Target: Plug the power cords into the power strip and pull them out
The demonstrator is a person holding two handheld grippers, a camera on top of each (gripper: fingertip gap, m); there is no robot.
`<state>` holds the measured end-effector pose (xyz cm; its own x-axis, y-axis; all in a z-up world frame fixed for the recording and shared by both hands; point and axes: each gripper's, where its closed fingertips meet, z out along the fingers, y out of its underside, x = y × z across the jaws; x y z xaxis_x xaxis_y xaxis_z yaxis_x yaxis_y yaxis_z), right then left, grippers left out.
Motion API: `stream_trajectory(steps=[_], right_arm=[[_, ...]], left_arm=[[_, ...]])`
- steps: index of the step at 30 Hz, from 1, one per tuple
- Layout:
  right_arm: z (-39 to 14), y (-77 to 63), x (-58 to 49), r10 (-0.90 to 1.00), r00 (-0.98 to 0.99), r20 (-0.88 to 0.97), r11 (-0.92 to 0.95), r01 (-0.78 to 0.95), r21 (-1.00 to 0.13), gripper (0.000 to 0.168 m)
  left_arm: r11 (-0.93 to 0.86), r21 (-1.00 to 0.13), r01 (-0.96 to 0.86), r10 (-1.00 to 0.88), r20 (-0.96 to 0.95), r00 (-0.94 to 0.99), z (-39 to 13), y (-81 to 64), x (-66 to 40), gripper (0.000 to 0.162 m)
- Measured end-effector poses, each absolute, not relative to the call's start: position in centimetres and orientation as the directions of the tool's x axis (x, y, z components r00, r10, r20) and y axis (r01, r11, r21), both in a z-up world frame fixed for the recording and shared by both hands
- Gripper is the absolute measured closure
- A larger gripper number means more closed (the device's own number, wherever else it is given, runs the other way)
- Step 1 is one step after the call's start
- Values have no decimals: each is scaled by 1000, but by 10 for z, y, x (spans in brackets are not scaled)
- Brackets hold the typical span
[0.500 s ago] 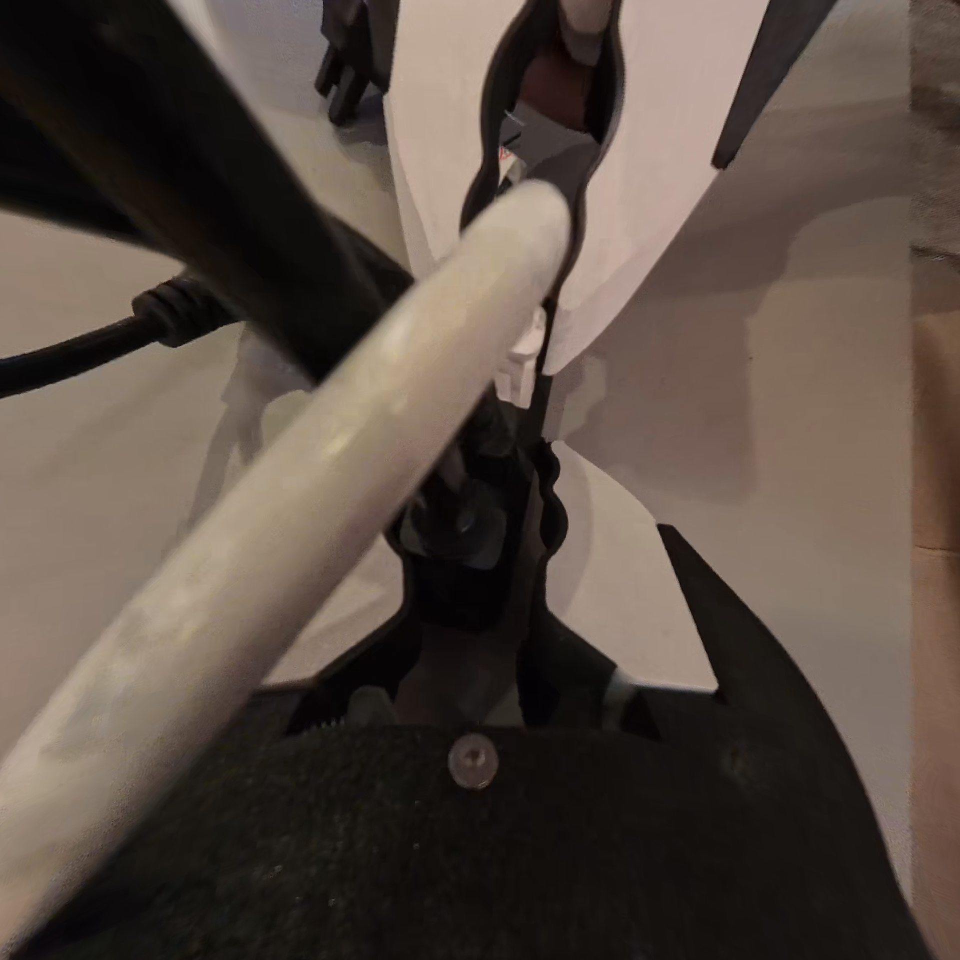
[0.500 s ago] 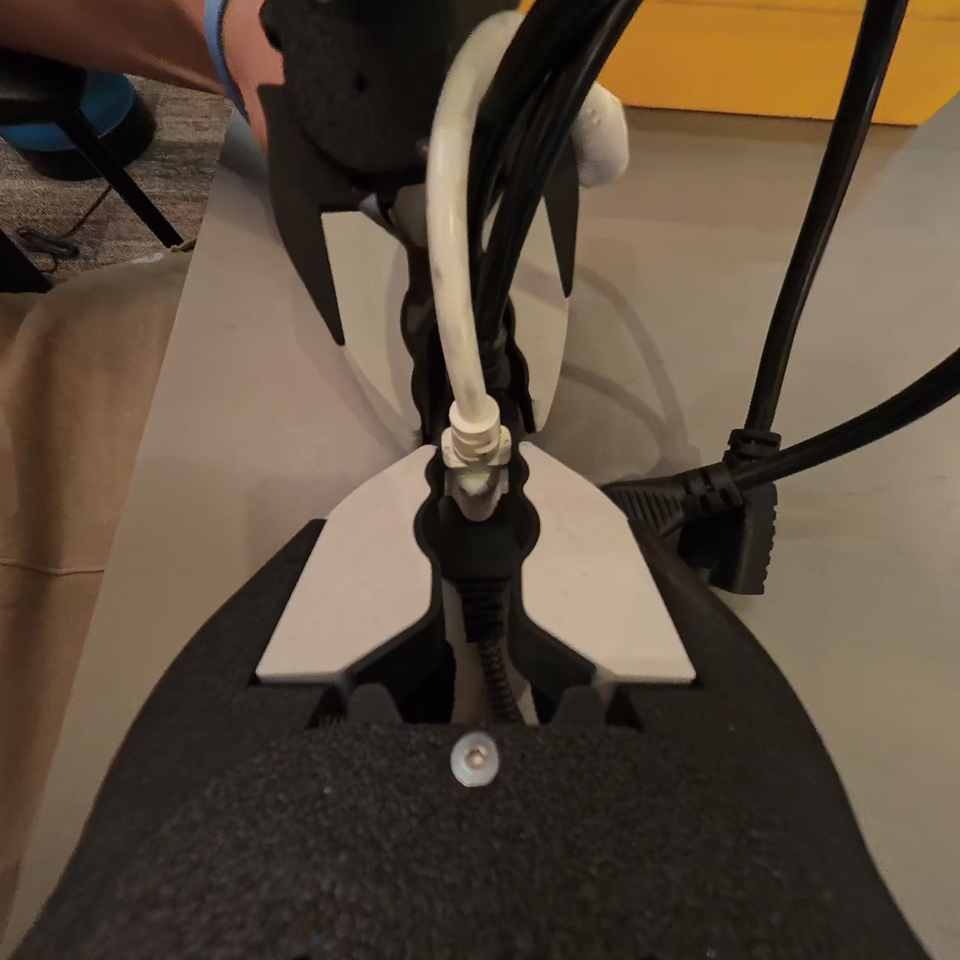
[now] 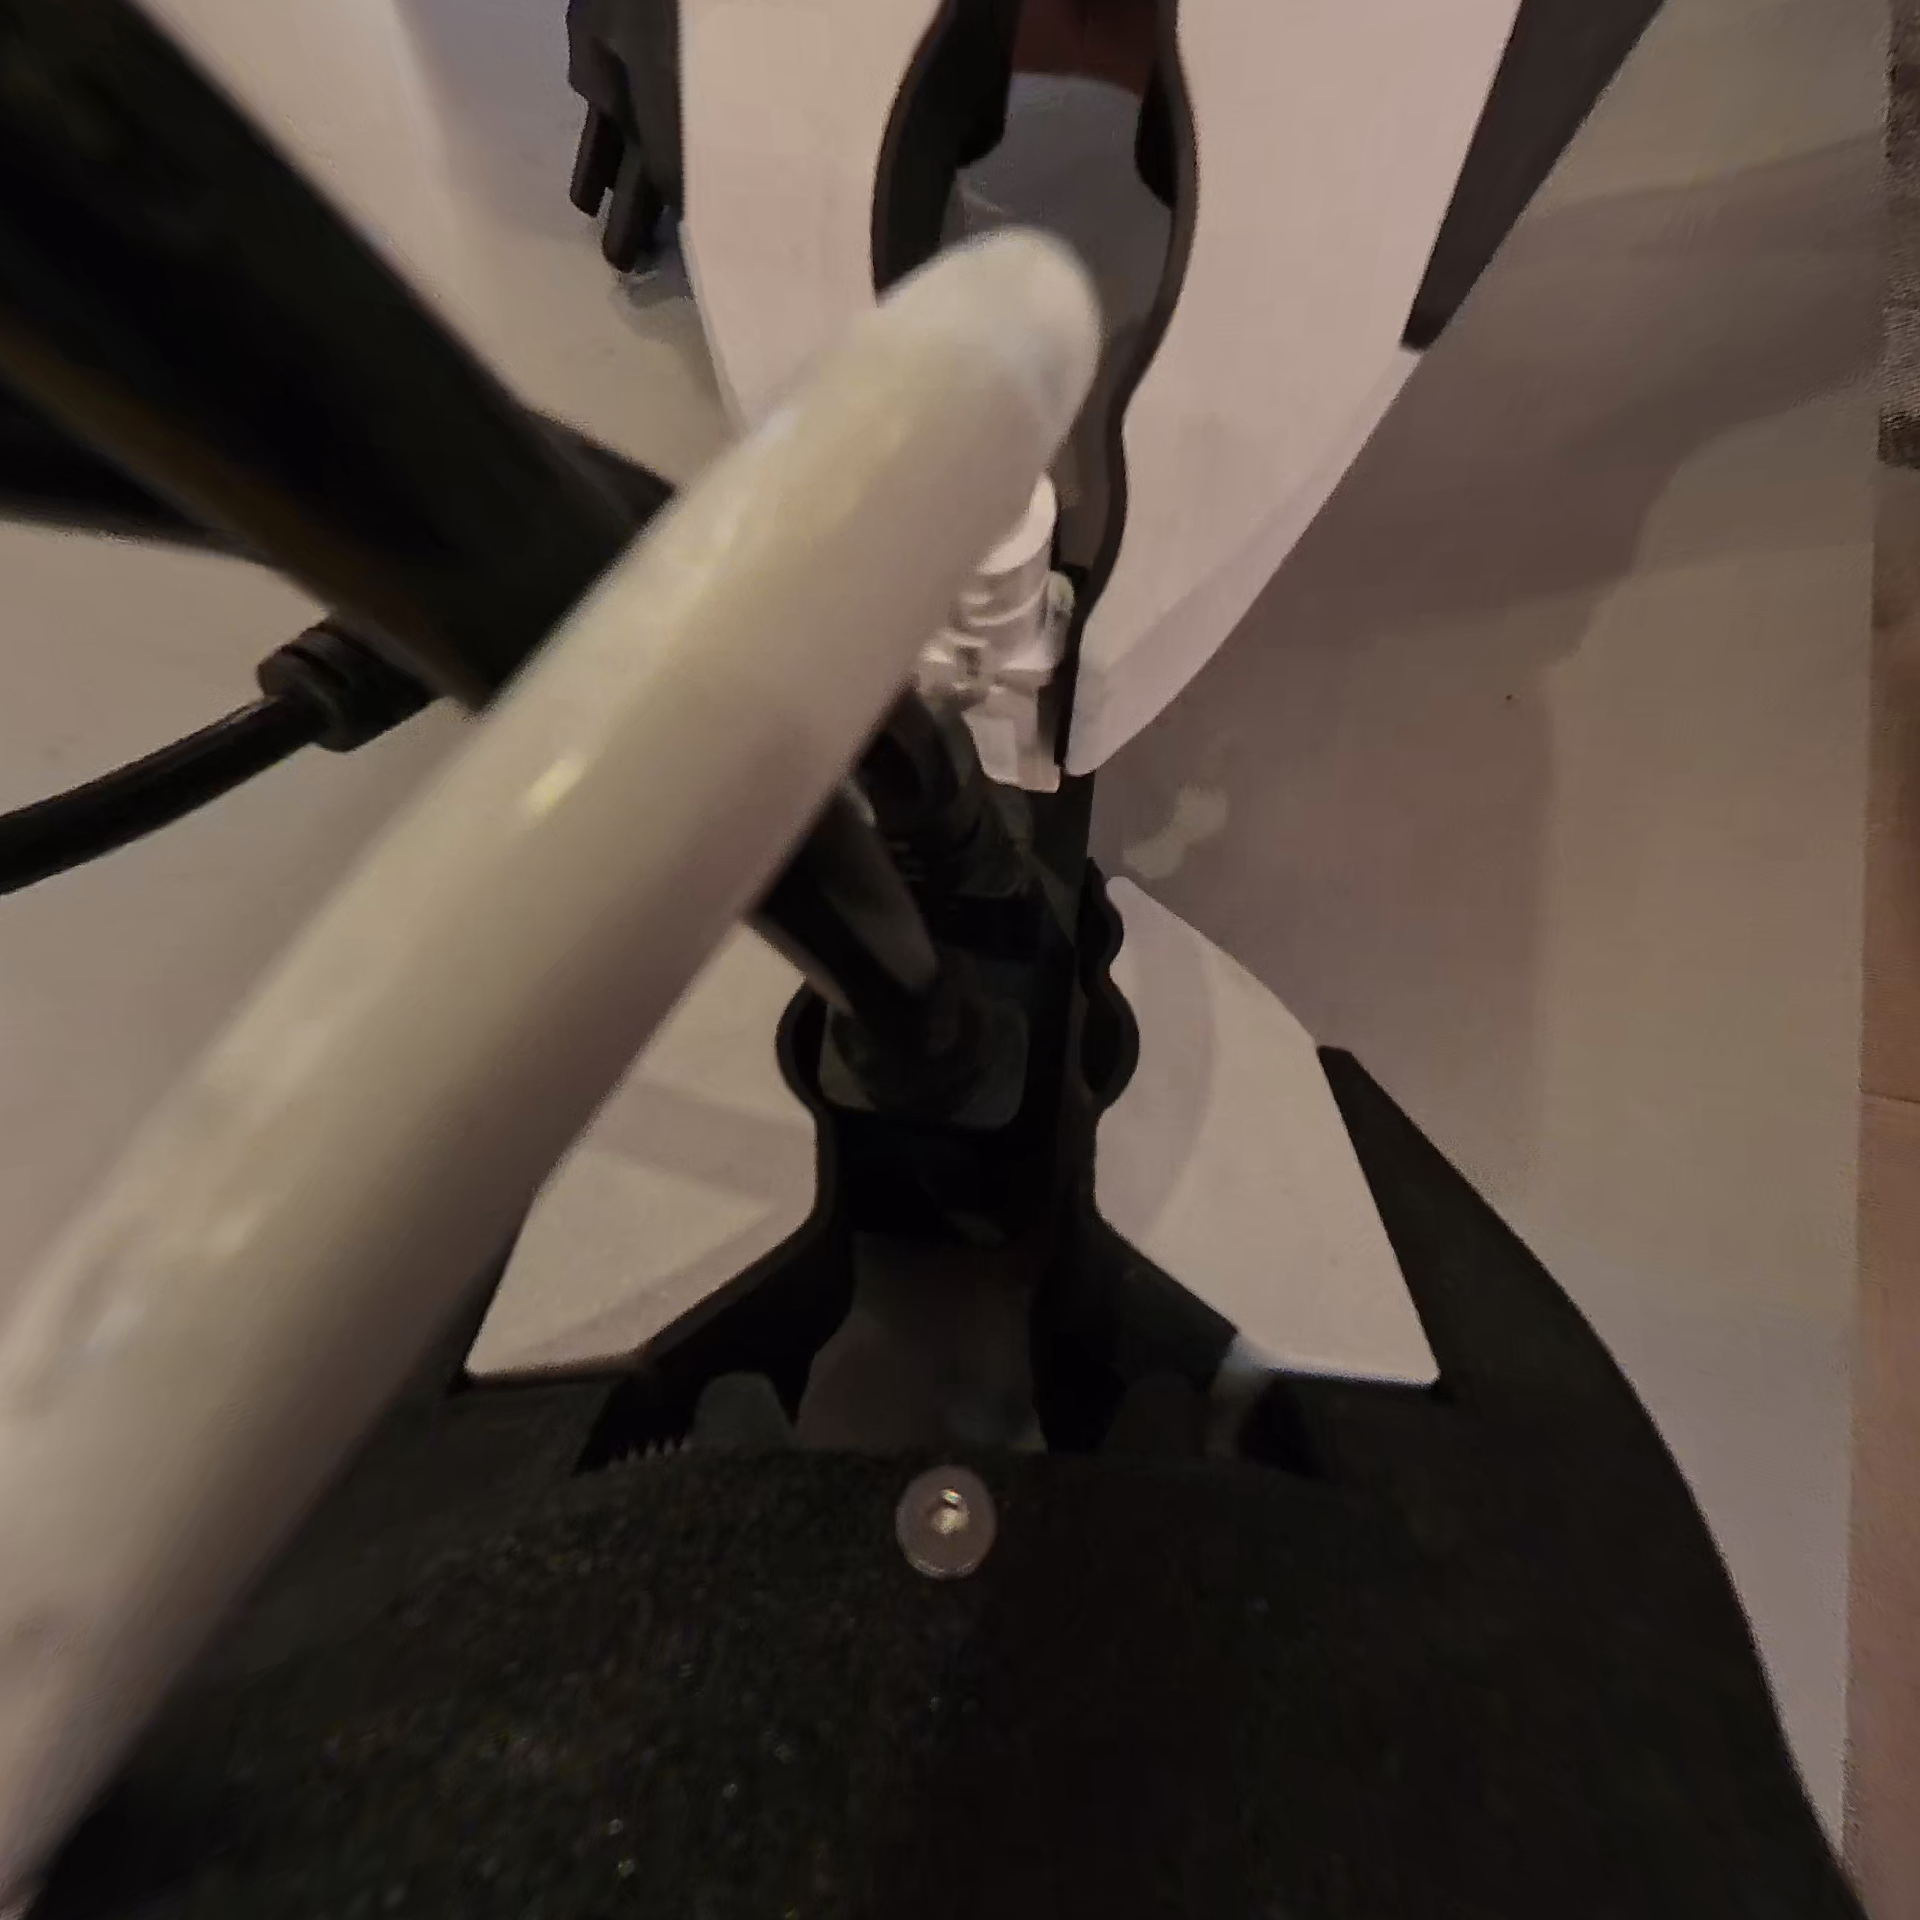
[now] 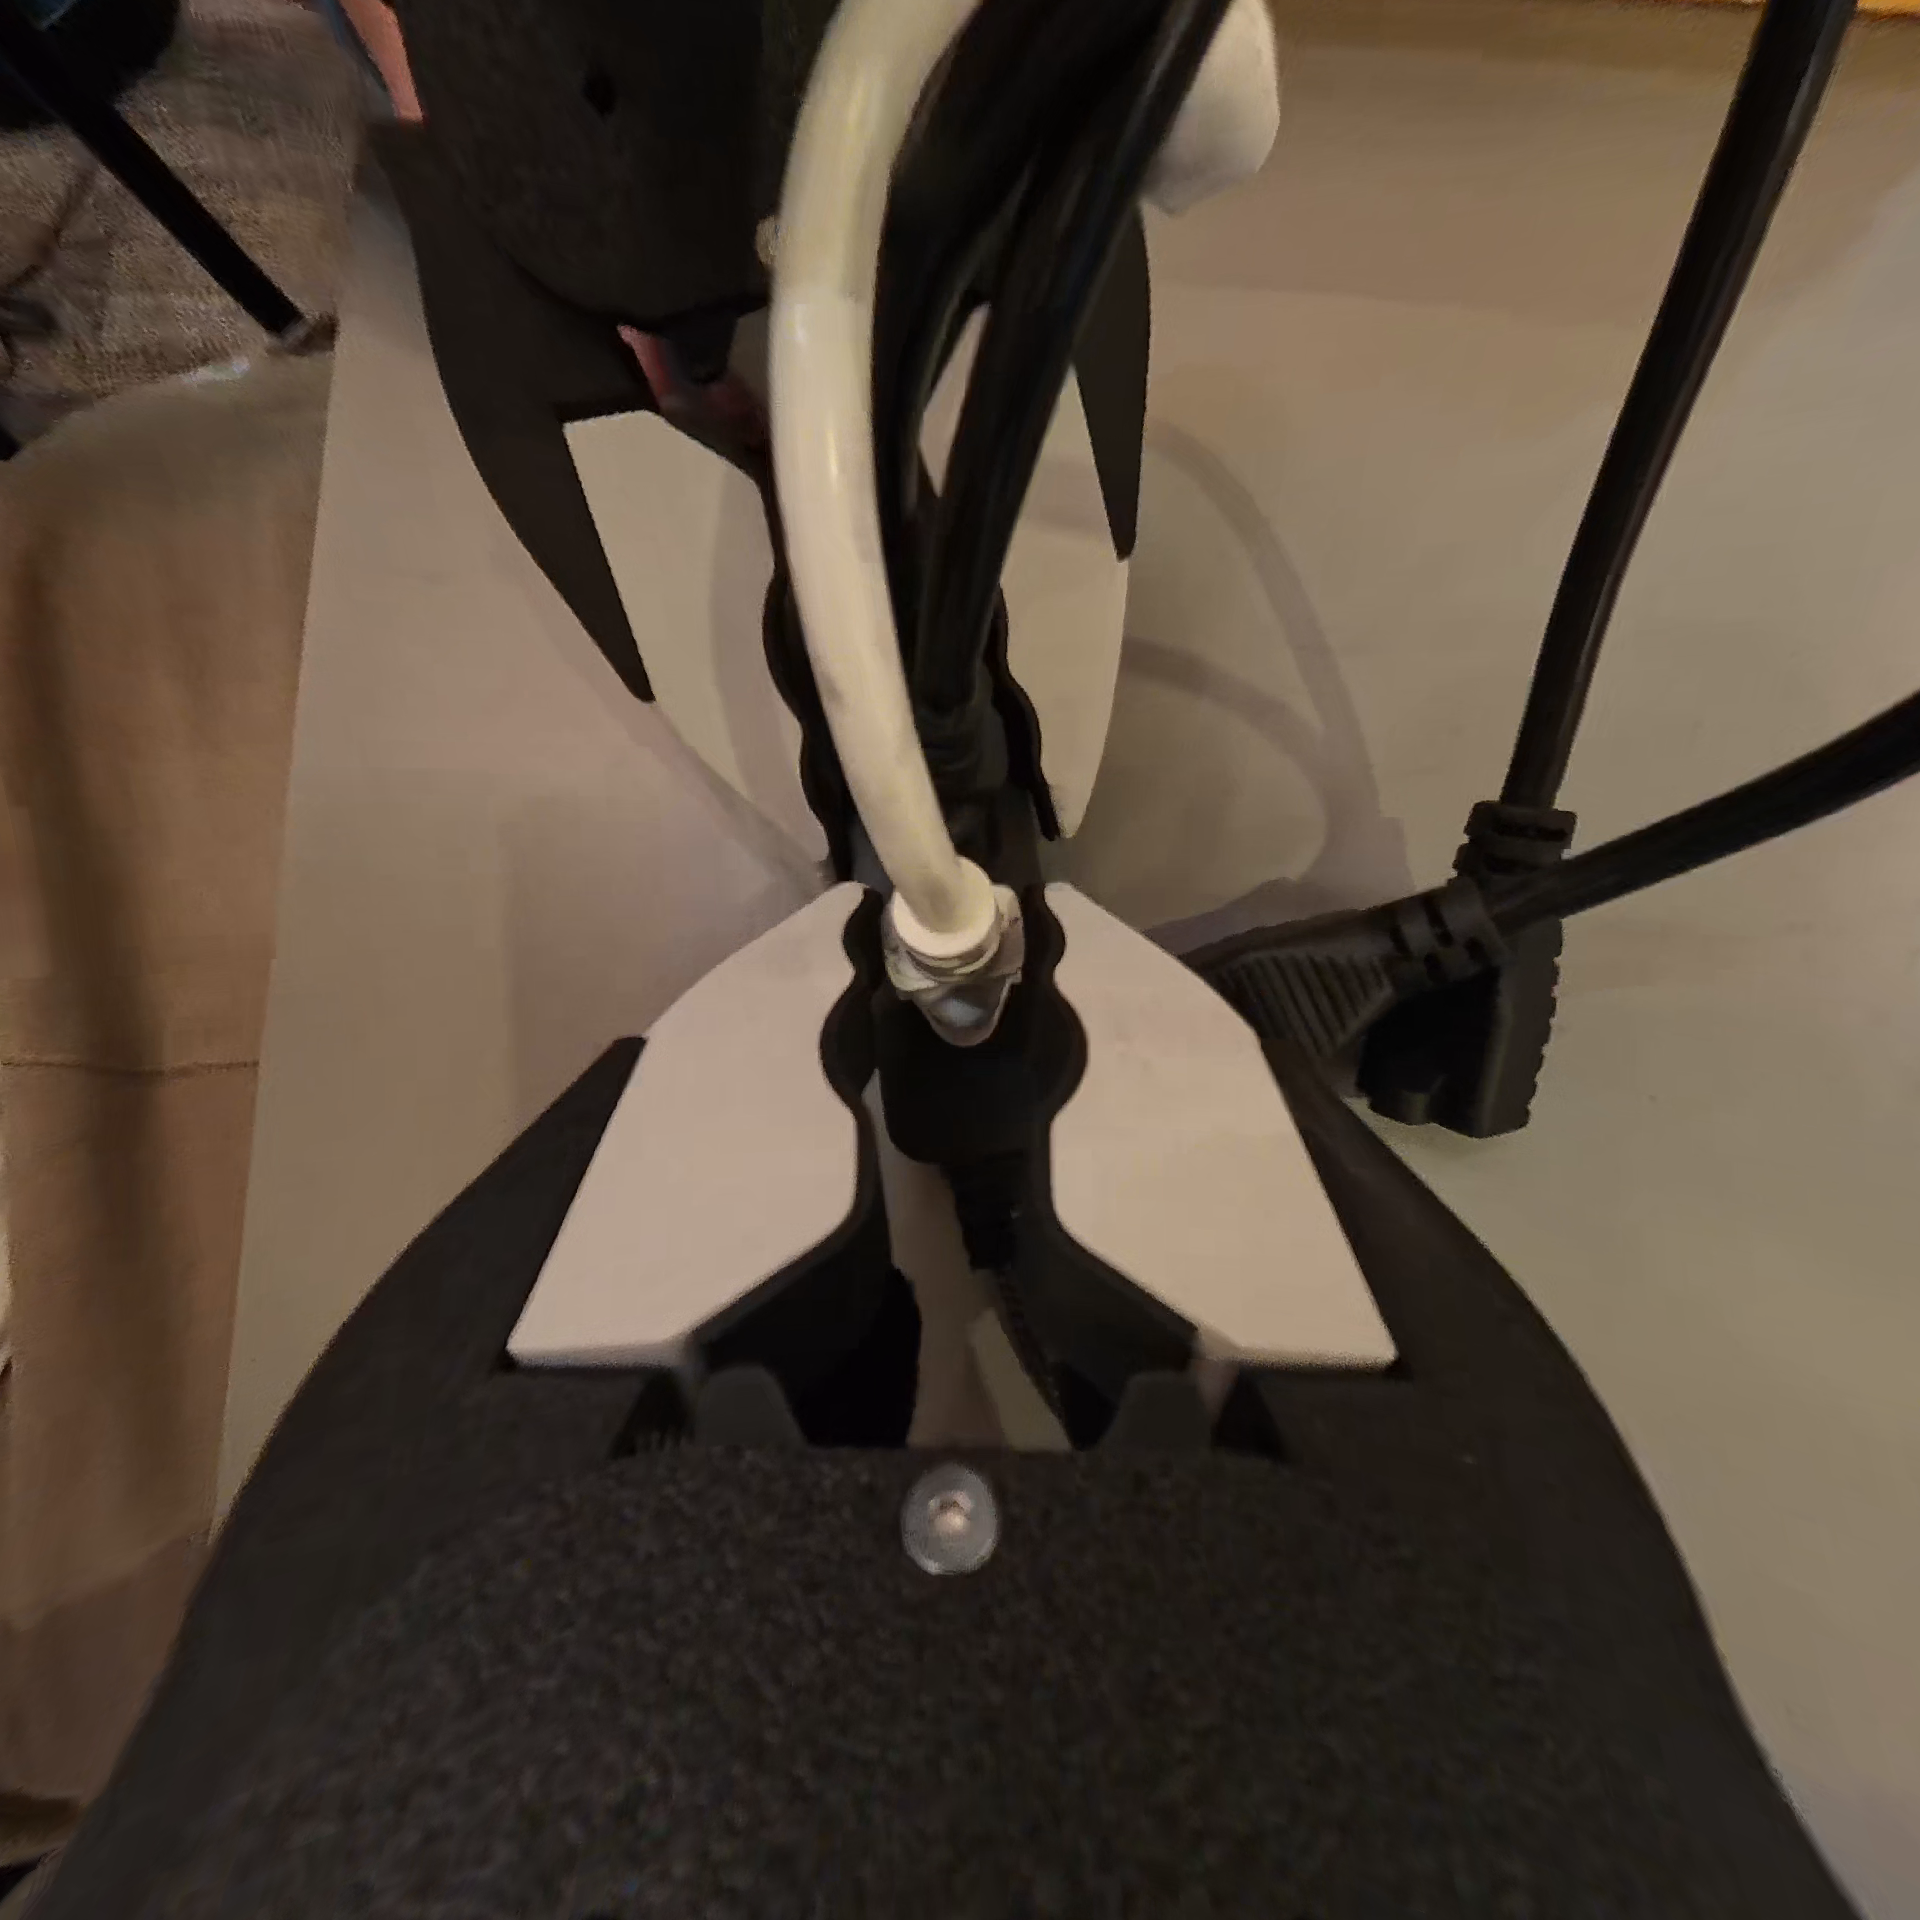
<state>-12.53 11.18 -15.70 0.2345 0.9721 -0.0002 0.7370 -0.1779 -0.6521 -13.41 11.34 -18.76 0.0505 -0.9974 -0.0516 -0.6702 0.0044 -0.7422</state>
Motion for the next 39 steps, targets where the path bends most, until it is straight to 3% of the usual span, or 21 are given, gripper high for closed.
stream_trajectory(steps=[4,14,30,39], right_arm=[[-158,114,-124,972,231,46,-167,814,-556,143],[-157,112,-123,975,223,5,-176,784,-596,143],[-158,108,-122,976,201,89,-136,869,-476,143],[-157,105,-120,979,202,33,-154,836,-526,143]], left_arm=[[18,-731,-682,-997,-68,45,-188,115,-132,115],[37,-737,-675,-997,-76,29,-188,114,-134,116],[54,-724,-688,-997,-81,7,-188,110,-132,116],[59,-738,-672,-997,-75,-6,-188,108,-132,116]])
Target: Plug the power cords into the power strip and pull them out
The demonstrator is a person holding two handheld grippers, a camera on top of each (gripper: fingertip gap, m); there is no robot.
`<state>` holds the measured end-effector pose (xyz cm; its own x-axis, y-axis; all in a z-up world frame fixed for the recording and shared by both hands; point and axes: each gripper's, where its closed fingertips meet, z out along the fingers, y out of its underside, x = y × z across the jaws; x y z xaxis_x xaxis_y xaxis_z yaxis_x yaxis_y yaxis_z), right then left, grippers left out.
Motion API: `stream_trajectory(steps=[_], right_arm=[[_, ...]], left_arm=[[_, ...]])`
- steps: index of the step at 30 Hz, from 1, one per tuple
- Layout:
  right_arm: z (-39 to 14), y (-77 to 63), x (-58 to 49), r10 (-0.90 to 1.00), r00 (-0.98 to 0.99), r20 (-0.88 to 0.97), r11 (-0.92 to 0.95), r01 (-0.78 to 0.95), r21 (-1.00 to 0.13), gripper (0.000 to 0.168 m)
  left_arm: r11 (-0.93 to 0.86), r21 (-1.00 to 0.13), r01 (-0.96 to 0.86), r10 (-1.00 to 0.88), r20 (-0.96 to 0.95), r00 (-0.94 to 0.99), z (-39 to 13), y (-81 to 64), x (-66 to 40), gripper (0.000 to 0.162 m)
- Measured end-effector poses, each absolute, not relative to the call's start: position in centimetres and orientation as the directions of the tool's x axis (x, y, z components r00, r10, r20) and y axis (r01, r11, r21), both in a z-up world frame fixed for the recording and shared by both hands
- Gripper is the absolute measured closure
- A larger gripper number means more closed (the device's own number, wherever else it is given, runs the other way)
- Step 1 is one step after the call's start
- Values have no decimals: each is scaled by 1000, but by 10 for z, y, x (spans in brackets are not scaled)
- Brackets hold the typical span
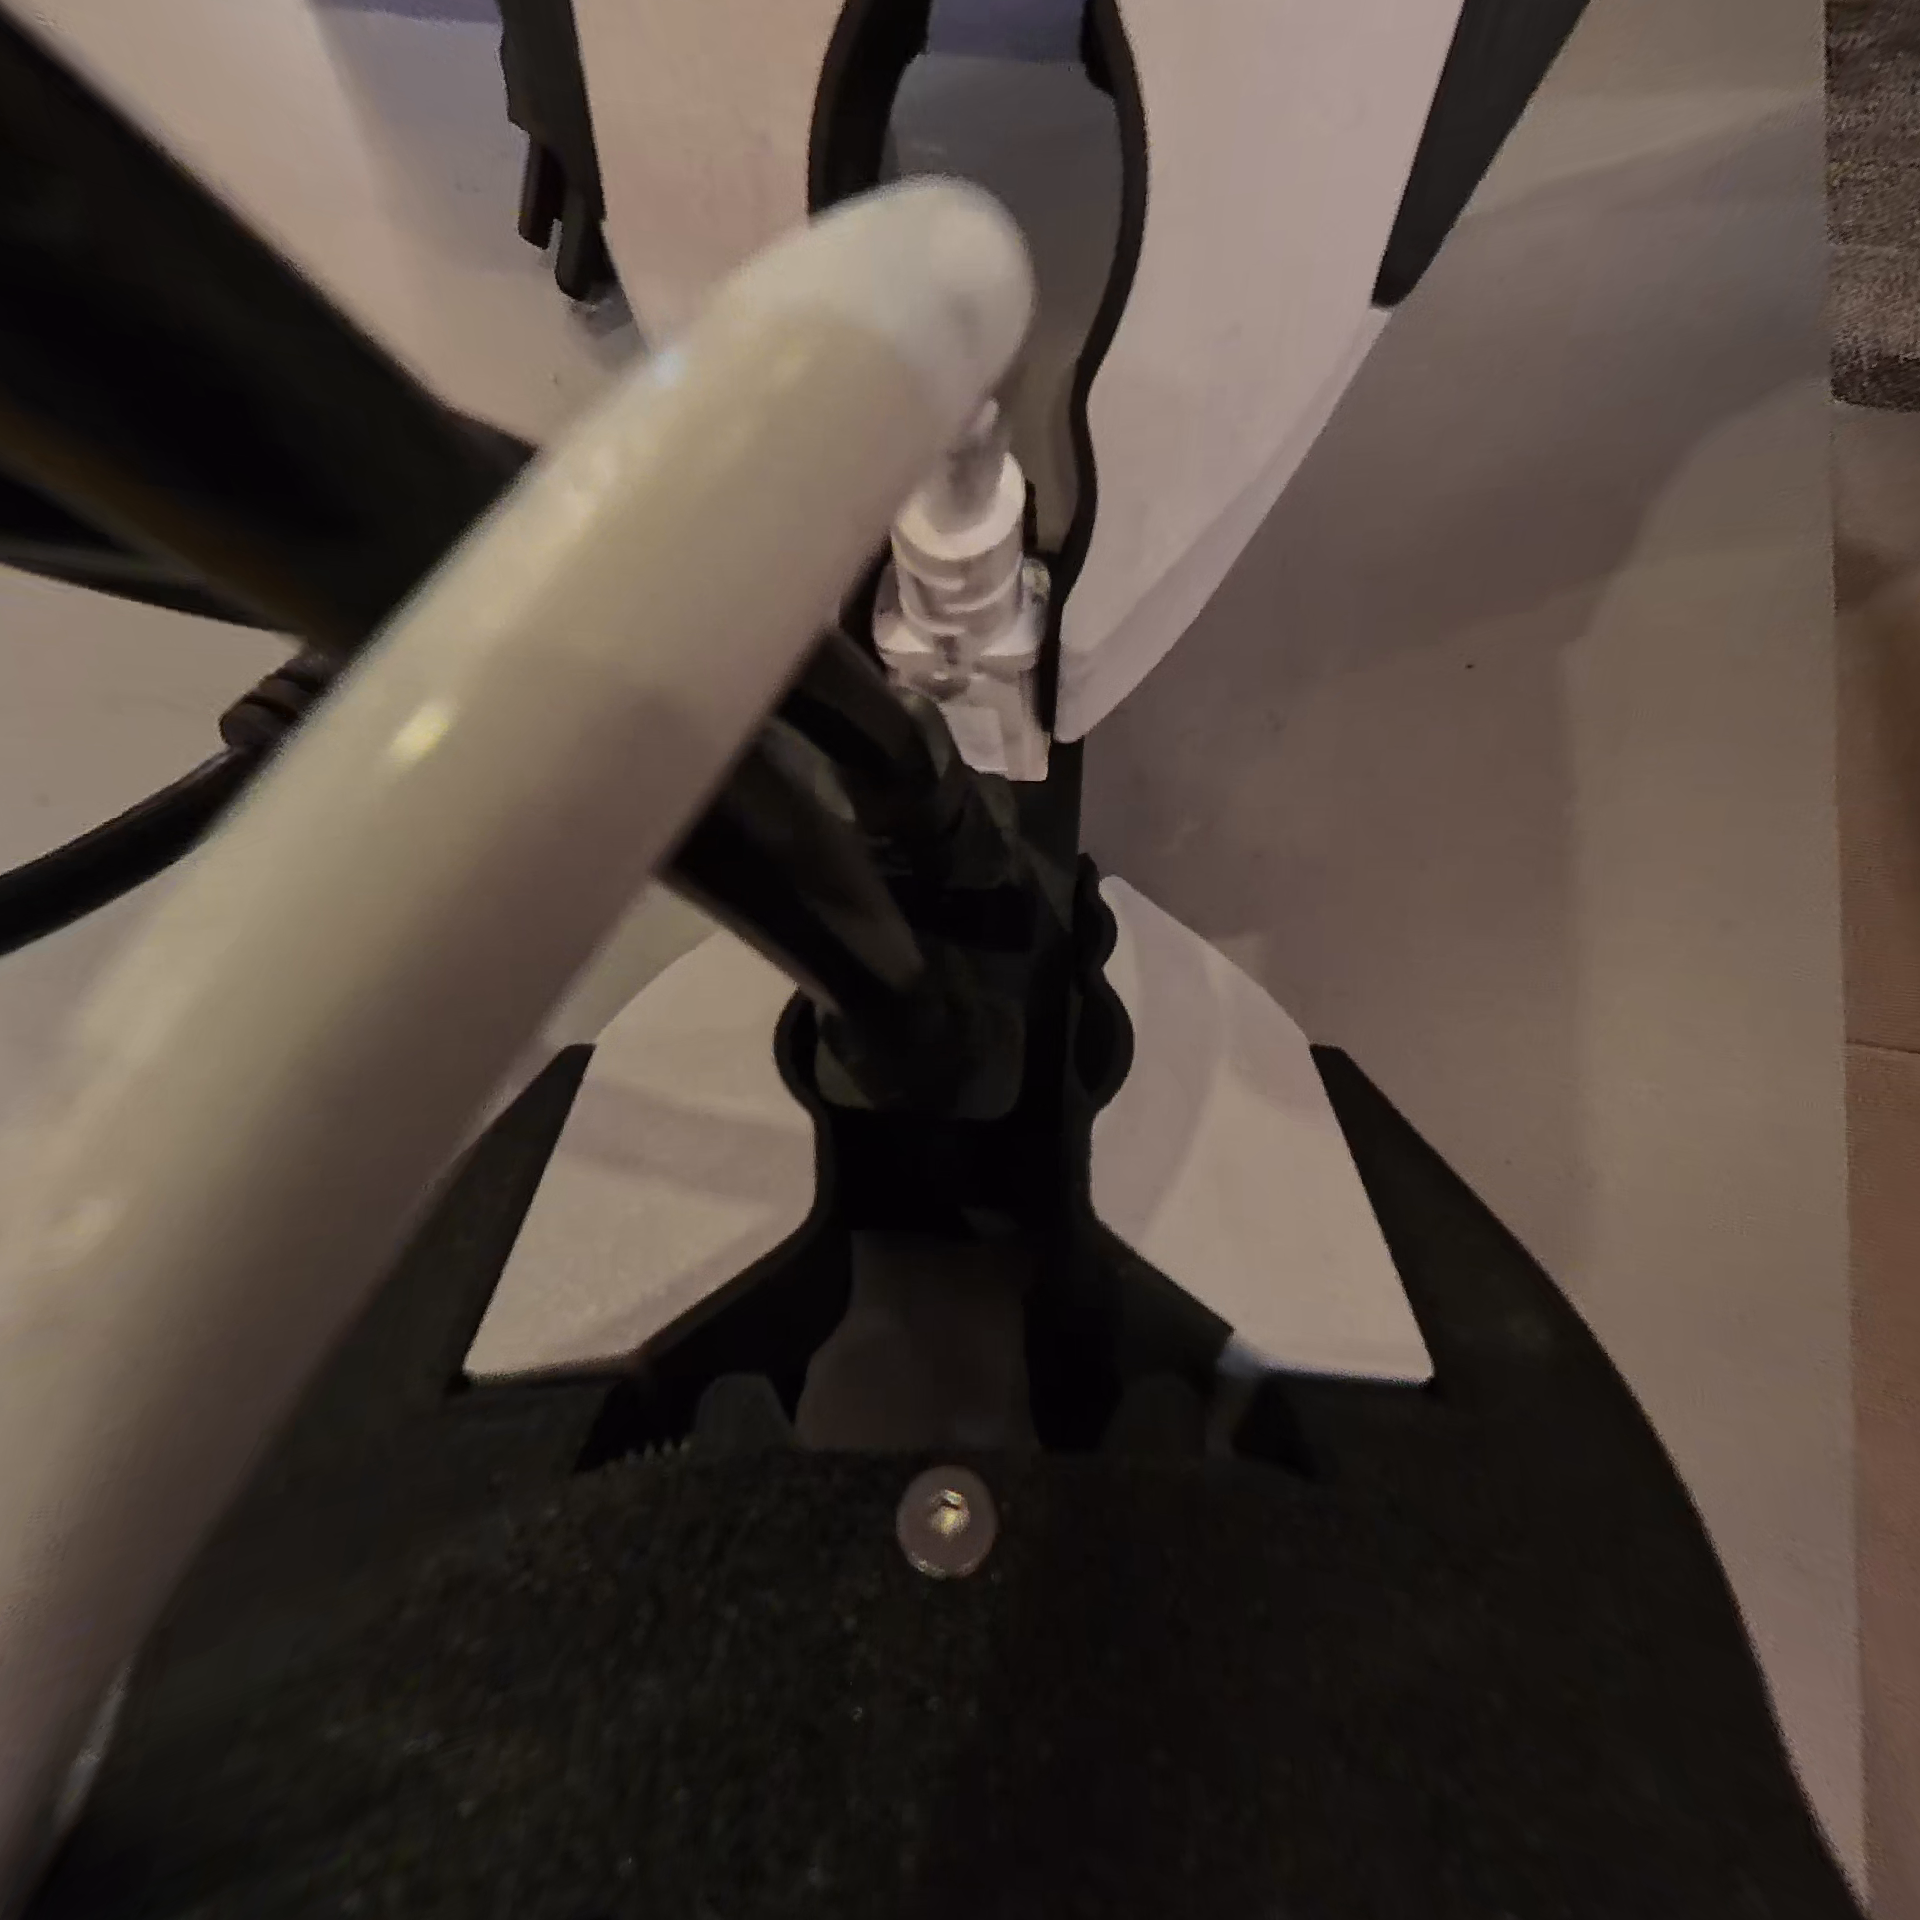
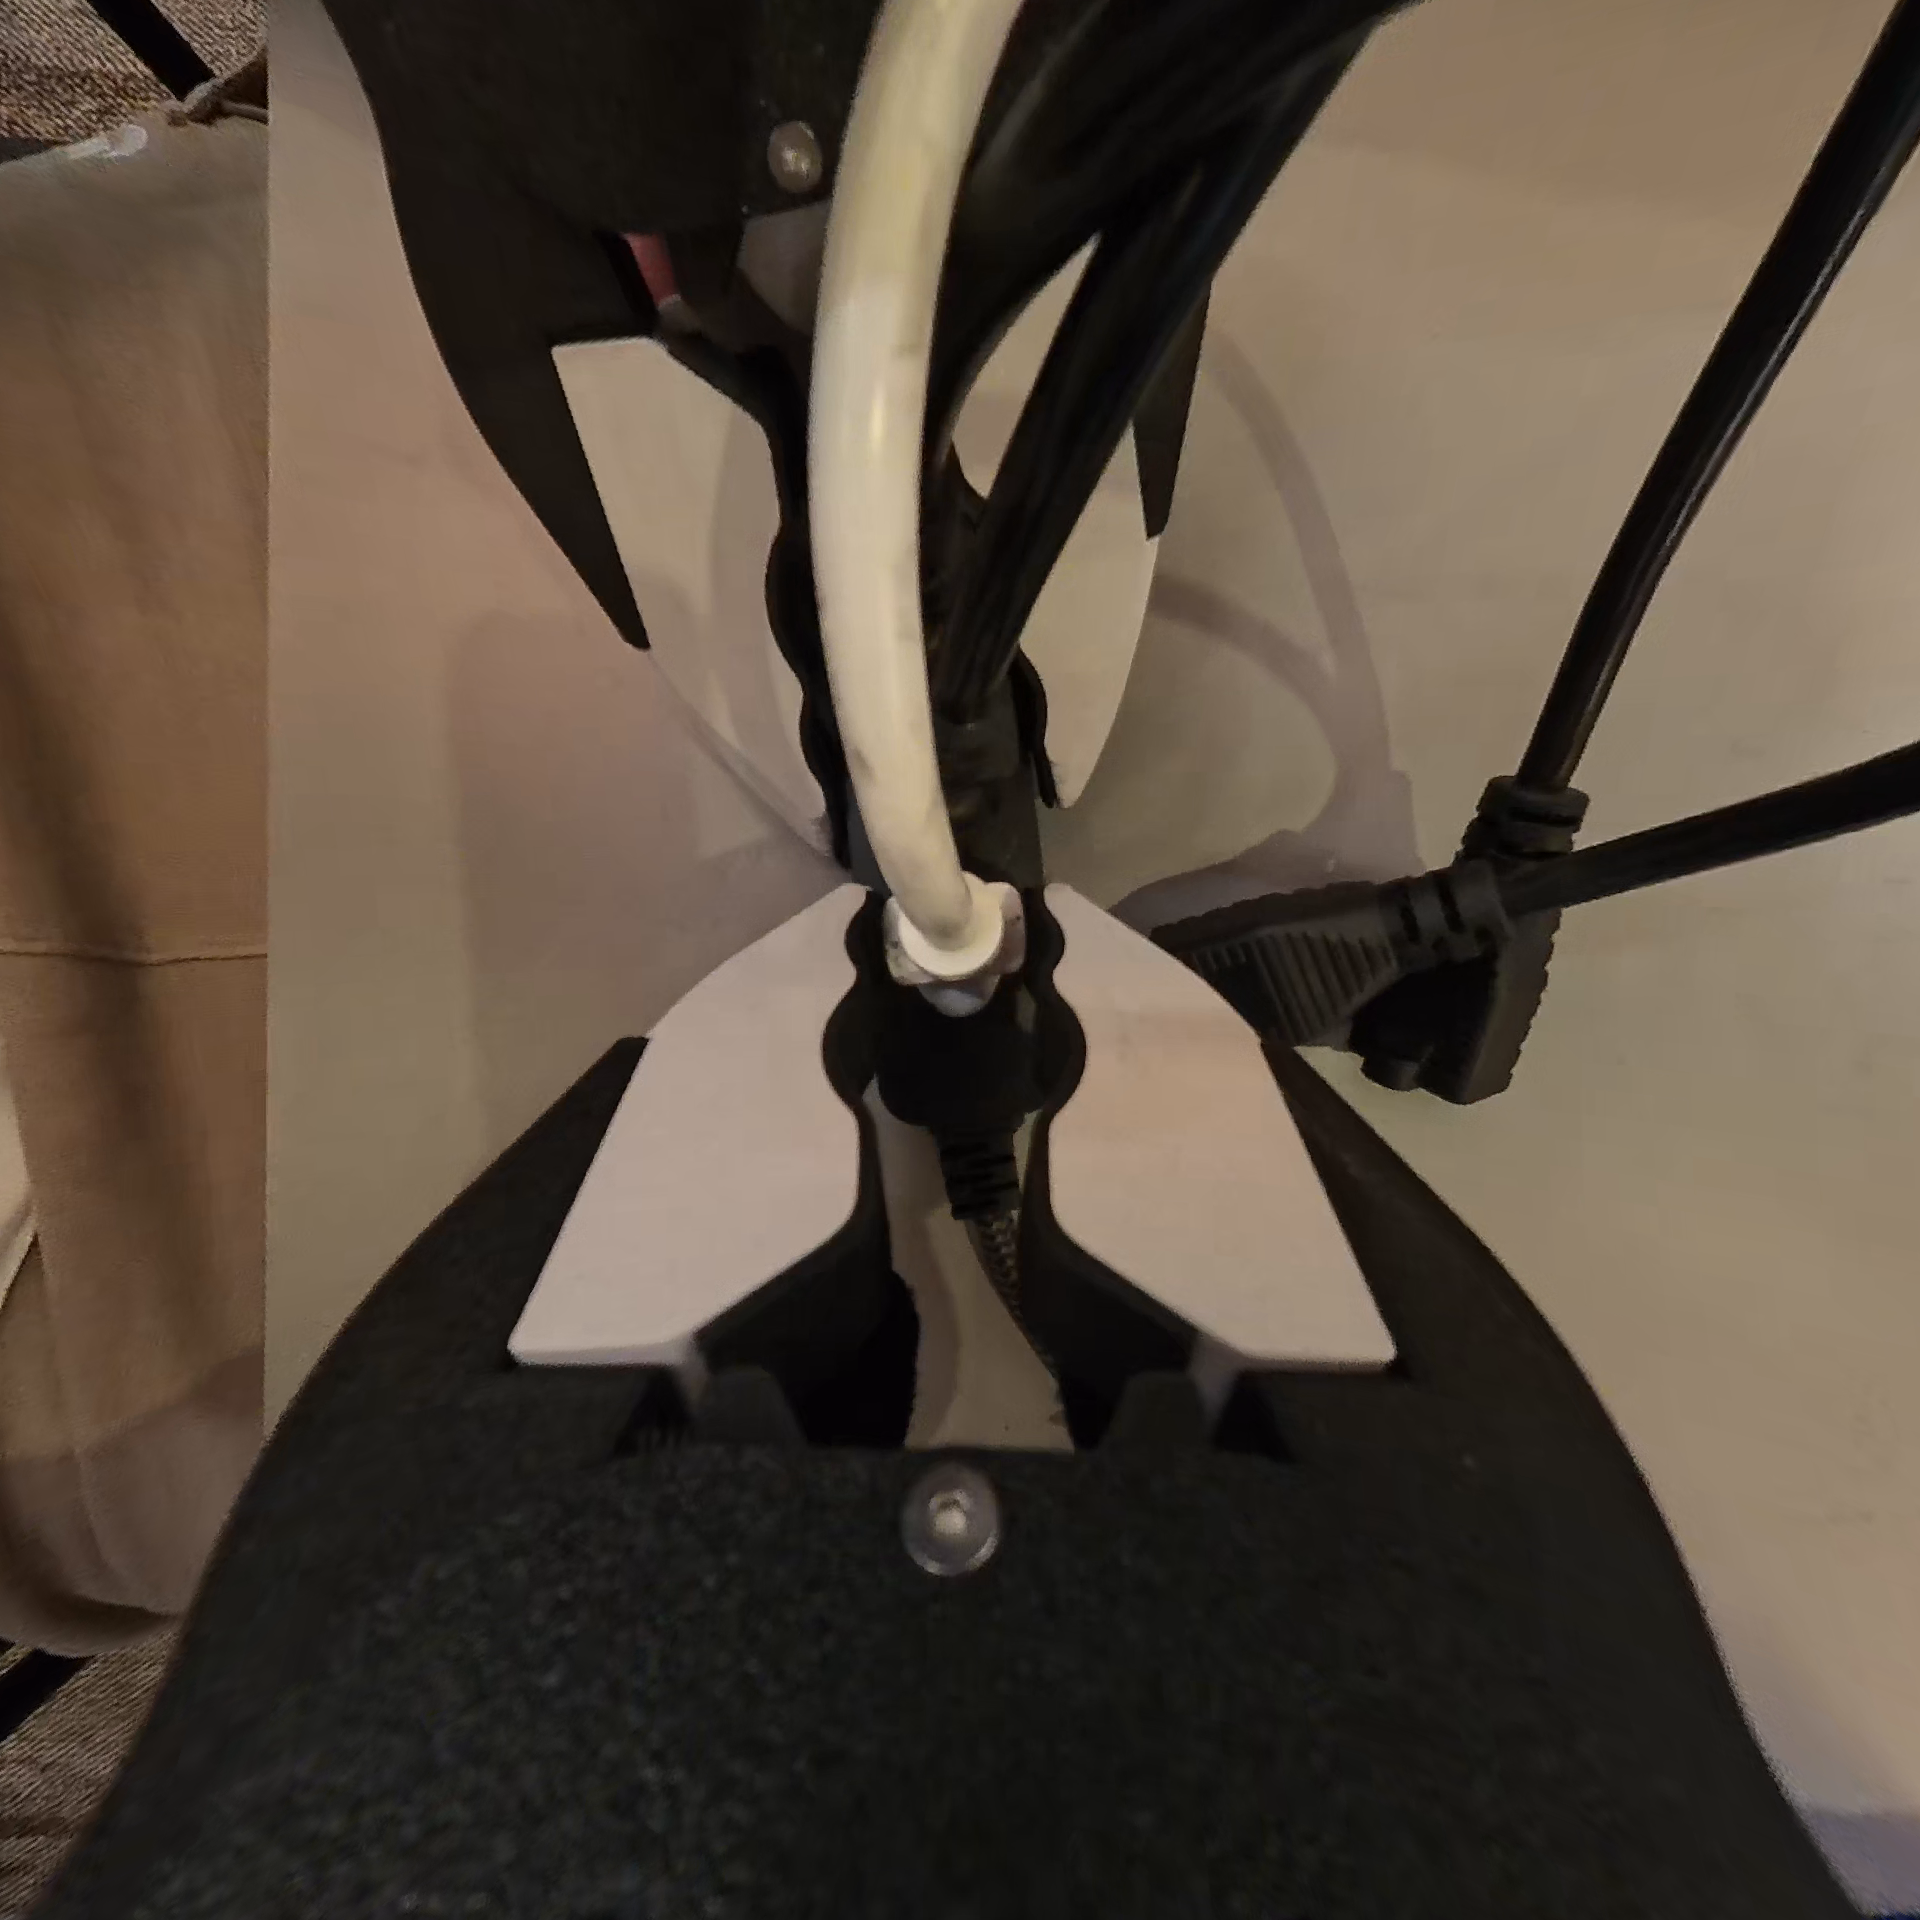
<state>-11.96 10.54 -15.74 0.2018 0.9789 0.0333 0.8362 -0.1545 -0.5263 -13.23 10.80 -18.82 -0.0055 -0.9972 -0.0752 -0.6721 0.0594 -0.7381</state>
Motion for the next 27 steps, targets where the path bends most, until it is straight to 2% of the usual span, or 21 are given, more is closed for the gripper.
stream_trajectory(steps=[11,16,19,22,27], right_arm=[[-157,105,-118,976,204,77,-136,844,-519,143],[-161,105,-106,959,233,161,-82,772,-631,143],[-161,106,-113,966,228,121,-63,665,-745,145],[-162,105,-116,976,218,-10,-135,566,-813,145],[-162,104,-118,956,202,-212,-286,482,-828,146]], left_arm=[[71,-737,-672,-996,-83,-15,-188,107,-133,116],[66,-741,-668,-997,-70,-21,-188,107,-135,116],[65,-743,-666,-998,-65,-25,-187,107,-135,116],[64,-744,-665,-998,-64,-24,-187,107,-135,116],[61,-745,-665,-998,-63,-20,-187,107,-135,116]])
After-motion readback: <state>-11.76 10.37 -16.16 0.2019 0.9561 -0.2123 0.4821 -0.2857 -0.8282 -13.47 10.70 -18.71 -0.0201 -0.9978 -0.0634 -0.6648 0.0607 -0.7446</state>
